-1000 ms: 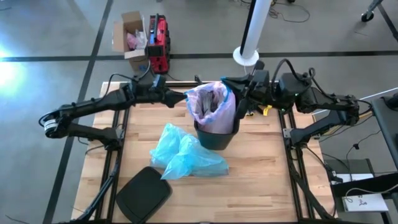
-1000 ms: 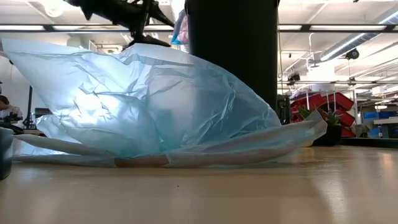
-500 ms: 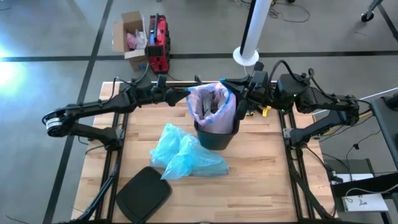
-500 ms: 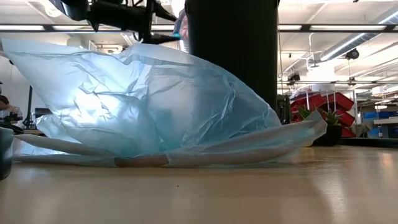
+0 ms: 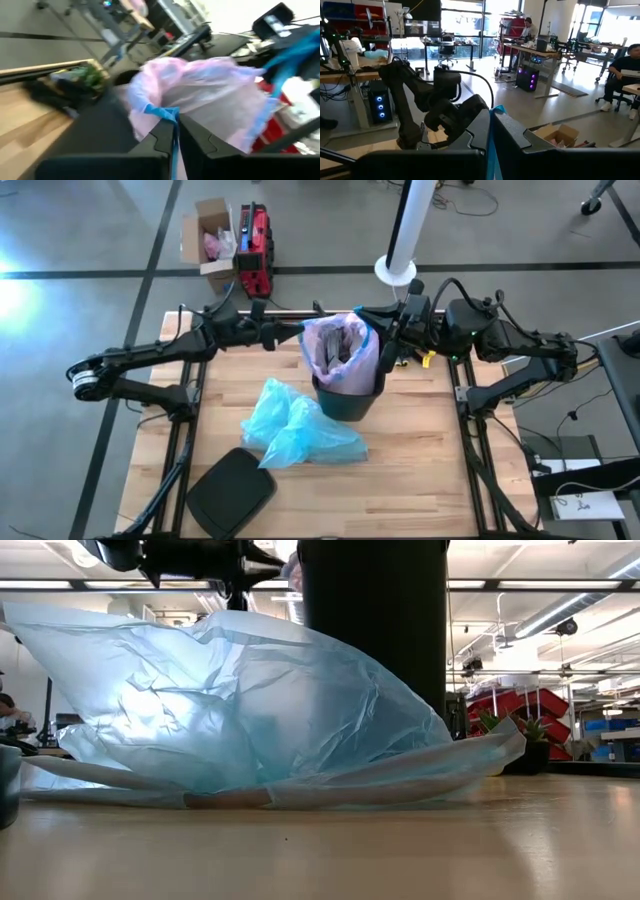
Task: Place trash/remove bag and relplace
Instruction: Remove the pink trash bag from the trash bin
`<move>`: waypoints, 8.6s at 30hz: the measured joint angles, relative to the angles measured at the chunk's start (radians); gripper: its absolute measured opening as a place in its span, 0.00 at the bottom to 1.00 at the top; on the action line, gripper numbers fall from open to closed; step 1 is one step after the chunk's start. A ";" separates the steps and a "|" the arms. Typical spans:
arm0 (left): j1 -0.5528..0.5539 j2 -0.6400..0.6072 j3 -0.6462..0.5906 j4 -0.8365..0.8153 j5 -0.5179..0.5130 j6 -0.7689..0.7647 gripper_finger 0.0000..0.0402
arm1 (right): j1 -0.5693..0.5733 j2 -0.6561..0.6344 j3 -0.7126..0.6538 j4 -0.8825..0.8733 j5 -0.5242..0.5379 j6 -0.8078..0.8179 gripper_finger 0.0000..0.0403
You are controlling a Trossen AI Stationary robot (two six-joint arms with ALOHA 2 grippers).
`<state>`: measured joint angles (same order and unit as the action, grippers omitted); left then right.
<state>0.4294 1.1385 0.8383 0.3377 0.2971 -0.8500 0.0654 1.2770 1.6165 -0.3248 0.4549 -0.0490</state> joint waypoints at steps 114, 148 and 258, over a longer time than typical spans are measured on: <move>-0.099 0.615 1.504 -0.150 -0.026 0.144 0.00 | -0.201 0.184 0.438 0.006 -0.372 -0.144 0.02; -0.188 0.626 1.083 0.096 0.088 0.236 0.21 | -0.190 0.160 0.438 0.168 -0.341 -0.198 0.02; -0.251 0.607 1.049 -0.288 0.023 0.805 0.26 | -0.085 0.059 0.354 0.168 -0.430 -0.372 0.02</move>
<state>0.1779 1.7457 1.8873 0.0495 0.3198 -0.0448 -0.0196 1.3358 1.9701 -0.1569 0.0246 -0.4209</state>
